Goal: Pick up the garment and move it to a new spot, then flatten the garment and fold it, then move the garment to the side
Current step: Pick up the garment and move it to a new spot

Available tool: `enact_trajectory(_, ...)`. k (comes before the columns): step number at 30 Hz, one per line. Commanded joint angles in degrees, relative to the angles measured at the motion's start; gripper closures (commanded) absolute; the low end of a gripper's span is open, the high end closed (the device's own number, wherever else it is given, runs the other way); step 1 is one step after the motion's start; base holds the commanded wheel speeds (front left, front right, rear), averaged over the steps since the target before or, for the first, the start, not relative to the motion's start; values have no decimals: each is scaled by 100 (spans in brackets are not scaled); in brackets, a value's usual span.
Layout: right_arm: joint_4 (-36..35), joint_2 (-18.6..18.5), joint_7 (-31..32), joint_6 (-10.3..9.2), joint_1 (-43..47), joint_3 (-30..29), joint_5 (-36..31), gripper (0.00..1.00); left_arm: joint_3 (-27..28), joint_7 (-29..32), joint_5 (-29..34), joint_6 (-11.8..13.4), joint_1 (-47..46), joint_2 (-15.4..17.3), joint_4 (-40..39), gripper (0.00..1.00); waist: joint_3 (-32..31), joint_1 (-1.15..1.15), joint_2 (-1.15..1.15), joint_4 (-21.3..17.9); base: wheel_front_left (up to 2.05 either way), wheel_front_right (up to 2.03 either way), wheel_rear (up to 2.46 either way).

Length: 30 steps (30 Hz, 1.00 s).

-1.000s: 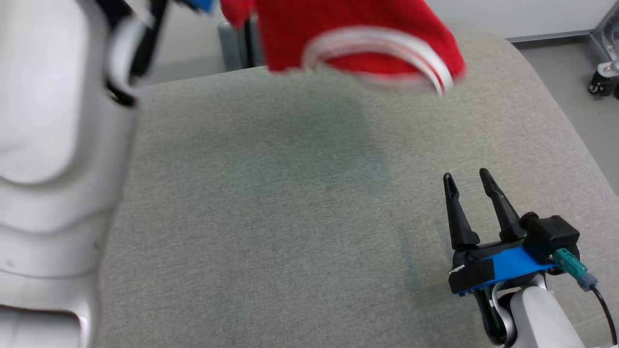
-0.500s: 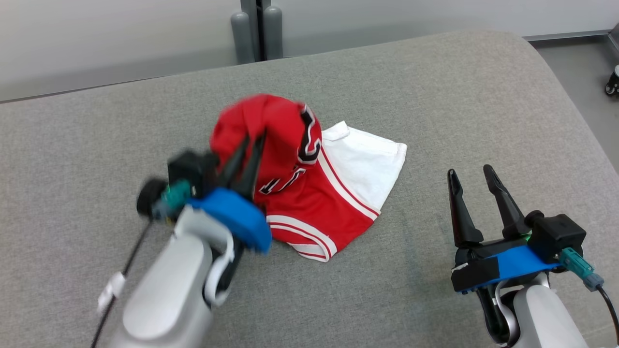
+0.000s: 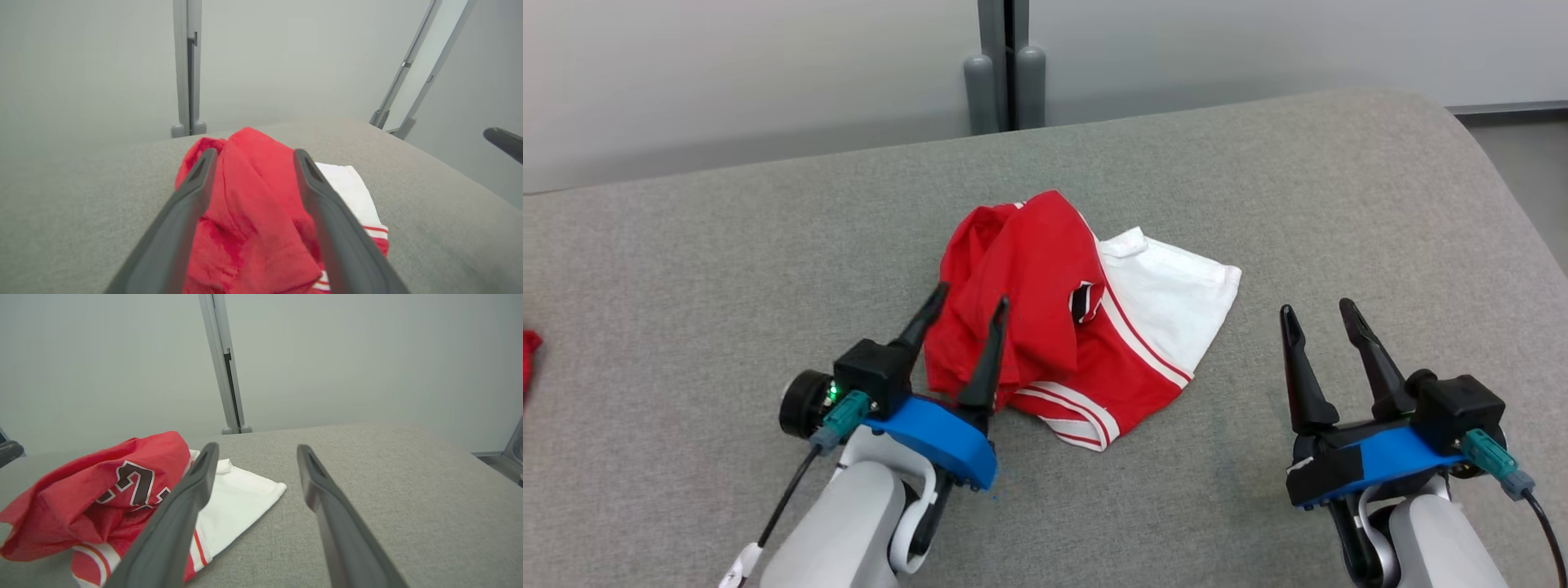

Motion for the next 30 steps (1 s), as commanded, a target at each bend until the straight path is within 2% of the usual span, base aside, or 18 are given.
enact_trajectory(1, 10, -14, -29, 1, 63, -27, -13, 0, 75, -82, 28, 59, -100, 70, -54, 0, -44, 0, 0, 43, 0, 0, 0)
enact_trajectory(9, 58, -13, -26, 1, 229, -133, -64, 0, 962, -278, 197, 499, 166, 504, -739, 0, -265, 0, 0, 407, 0, 0, 0)
enact_trajectory(15, 101, -13, -25, 1, 324, -224, -175, 0, 1827, -280, 598, 705, 910, 678, -1519, 0, -402, 0, 0, 803, 0, 0, 0)
enact_trajectory(21, 165, -15, -26, 1, 426, -263, -210, 0, 2265, -281, 854, 668, 1561, 599, -1749, 0, -563, 0, 0, 1037, 0, 0, 0)
enact_trajectory(30, 369, -15, -26, 1, 749, -334, -271, 0, 2581, -282, 1165, 416, 2309, 365, -1698, 0, -881, 0, 0, 1185, 0, 0, 0)
